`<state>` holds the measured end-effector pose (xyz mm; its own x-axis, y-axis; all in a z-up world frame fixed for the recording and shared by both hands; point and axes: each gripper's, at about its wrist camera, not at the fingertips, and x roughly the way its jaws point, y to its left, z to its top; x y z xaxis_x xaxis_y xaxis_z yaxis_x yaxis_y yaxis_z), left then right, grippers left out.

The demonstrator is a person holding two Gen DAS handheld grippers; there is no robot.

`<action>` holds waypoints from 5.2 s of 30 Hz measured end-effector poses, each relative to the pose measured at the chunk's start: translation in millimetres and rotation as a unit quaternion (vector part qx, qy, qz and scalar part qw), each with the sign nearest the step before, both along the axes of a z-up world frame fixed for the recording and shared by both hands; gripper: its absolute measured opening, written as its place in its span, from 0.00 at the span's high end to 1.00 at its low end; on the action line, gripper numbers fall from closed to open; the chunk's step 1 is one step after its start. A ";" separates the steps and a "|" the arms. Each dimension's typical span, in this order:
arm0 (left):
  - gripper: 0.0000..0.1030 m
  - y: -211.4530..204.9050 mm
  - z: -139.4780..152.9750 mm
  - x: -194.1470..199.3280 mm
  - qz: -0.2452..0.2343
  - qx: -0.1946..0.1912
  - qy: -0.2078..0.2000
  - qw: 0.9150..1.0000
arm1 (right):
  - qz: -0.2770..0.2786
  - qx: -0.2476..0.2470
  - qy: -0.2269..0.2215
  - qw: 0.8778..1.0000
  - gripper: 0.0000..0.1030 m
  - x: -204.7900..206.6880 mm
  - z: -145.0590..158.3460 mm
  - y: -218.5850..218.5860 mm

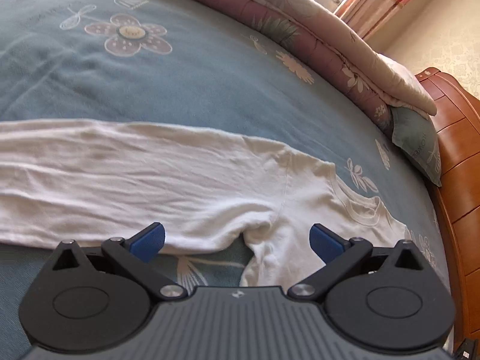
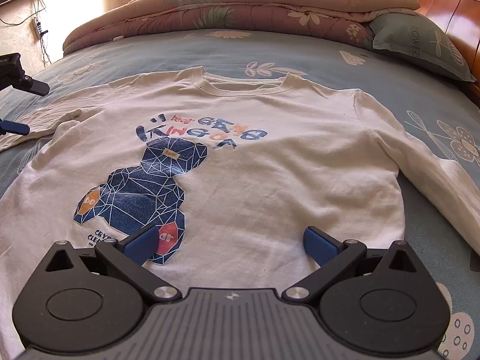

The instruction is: Fold clothes

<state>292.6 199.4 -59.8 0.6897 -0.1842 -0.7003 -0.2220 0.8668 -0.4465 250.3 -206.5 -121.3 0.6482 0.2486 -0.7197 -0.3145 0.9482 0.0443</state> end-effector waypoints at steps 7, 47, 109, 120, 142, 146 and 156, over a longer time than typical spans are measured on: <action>0.01 20.0 -33.7 5.0 0.023 -0.018 0.047 0.998 | -0.001 -0.001 0.001 1.000 0.00 -0.6 -0.2 0.1; 0.01 -80.6 -45.8 136.4 -0.021 0.158 0.106 0.982 | -0.005 -0.006 0.015 1.000 0.00 -3.1 2.1 -2.9; 0.01 -62.1 71.9 80.8 -0.073 0.110 0.043 0.990 | -0.010 -0.010 0.020 1.000 0.00 -6.4 3.4 -4.1; 0.01 75.4 -26.9 37.0 0.071 0.023 0.063 0.995 | -0.009 -0.012 0.020 1.000 0.00 -5.8 3.4 -3.7; 0.01 194.9 -38.6 -0.3 0.202 0.035 0.031 0.978 | -0.004 -0.007 0.000 1.000 0.00 -6.8 -0.3 -3.9; 0.01 191.2 -21.3 -12.5 0.200 0.025 0.009 0.979 | -0.004 -0.008 0.000 1.000 0.00 -6.8 -0.2 -3.8; 0.01 205.6 -41.9 -53.4 0.250 0.049 0.021 0.967 | -0.005 -0.008 -0.001 1.000 0.00 -7.9 -0.4 -4.0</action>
